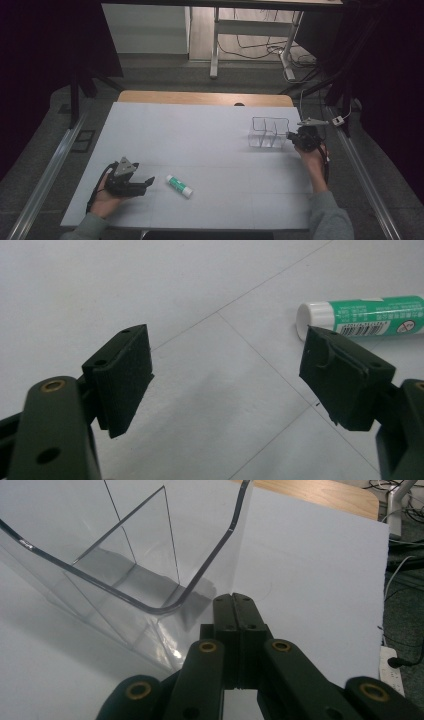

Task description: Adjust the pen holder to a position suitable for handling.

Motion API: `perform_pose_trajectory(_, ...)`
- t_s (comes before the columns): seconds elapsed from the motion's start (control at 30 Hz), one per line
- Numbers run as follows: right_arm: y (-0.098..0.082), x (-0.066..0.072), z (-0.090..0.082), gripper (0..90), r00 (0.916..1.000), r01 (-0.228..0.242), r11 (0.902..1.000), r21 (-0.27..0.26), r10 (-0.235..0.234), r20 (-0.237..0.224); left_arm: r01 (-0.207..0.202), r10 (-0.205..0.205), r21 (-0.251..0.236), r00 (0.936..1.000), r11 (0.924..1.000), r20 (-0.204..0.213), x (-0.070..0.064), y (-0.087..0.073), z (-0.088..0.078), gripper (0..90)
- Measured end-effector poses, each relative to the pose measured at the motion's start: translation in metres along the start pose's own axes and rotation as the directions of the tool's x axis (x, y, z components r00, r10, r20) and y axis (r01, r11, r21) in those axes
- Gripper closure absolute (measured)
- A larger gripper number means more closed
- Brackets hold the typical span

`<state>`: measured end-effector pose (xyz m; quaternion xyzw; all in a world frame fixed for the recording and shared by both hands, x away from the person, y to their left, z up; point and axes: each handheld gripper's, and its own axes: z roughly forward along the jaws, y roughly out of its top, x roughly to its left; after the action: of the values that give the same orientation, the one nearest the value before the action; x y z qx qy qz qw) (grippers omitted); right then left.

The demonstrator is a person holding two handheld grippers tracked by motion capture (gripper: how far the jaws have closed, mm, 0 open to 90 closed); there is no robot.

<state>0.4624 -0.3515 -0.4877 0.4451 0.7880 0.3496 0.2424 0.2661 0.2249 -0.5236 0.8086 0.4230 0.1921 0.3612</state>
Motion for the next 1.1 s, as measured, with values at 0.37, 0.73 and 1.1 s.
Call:
perform_pose_trajectory(0.37, 0.005, 0.017, 0.008, 89.4, 0.9996, 0.014, 0.9999, 0.005, -0.014, -0.023, -0.001, 0.002, -0.001, 1.0, 1.0, 0.002, 0.0, 0.0, 0.0, 21.0)
perform_pose_trajectory(0.73, 0.011, 0.033, 0.015, 89.4, 0.9977, 0.053, 0.9985, 0.015, -0.052, -0.043, -0.005, 0.005, 0.001, 1.0, 1.0, 0.003, -0.001, 0.0, 0.0, 21.0)
perform_pose_trajectory(1.1, 0.017, 0.05, 0.022, 89.4, 0.995, 0.076, 0.9971, 0.009, -0.075, -0.066, -0.007, 0.007, 0.002, 1.0, 1.0, 0.004, -0.001, 0.0, 0.001, 21.0)
